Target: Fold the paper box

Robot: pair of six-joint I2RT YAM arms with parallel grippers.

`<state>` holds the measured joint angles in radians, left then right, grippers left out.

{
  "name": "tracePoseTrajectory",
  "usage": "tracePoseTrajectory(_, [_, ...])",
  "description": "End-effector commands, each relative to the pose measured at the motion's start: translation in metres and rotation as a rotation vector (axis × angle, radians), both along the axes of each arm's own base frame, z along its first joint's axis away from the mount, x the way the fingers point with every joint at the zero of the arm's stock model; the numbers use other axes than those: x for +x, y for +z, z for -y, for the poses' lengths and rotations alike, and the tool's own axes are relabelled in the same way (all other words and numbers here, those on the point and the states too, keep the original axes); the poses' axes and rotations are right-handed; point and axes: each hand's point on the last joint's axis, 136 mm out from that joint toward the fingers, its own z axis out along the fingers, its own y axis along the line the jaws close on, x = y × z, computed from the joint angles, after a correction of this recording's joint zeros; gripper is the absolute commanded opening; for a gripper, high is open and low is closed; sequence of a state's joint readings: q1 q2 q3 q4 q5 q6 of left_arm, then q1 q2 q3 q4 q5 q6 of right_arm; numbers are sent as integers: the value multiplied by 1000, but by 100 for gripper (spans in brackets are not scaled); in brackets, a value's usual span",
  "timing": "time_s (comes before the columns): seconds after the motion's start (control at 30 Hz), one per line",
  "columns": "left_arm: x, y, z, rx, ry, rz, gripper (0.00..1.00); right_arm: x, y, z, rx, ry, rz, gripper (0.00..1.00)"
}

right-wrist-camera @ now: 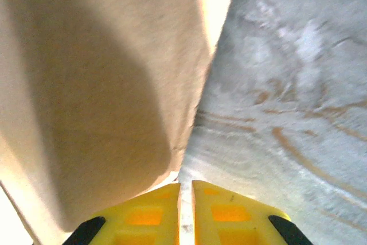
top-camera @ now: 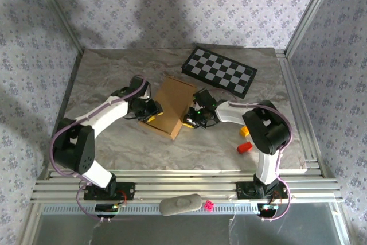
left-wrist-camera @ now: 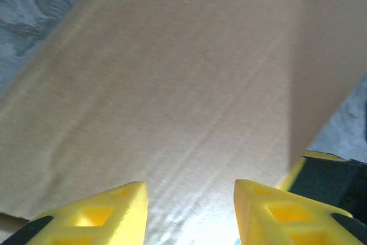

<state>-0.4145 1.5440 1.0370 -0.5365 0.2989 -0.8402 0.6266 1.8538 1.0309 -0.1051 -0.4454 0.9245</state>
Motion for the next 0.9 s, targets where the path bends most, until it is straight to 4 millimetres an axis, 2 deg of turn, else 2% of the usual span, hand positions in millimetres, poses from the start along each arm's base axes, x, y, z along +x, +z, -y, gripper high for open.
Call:
tracePoseTrajectory(0.0, [12,37,-1,-58,18,77,45,-6,15,1,22,49,6,14])
tracePoseTrajectory(0.13, [23,51,-27,-62,72,108,46,-5,20,4,8,53,13,14])
tracePoseTrajectory(0.23, [31,48,-47,-62,104,106,47,-7,22,7,0,52,13,14])
tracePoseTrajectory(0.3, [33,36,-56,-56,102,77,46,-10,24,9,-6,53,15,14])
tracePoseTrajectory(0.43, [40,11,-63,-50,76,41,44,-24,30,12,11,58,26,14])
tracePoseTrajectory(0.63, [46,-21,-69,-9,56,3,40,-58,31,-7,51,90,26,13])
tracePoseTrajectory(0.87, [37,-51,-74,-10,82,-46,35,-68,20,-24,67,94,9,13])
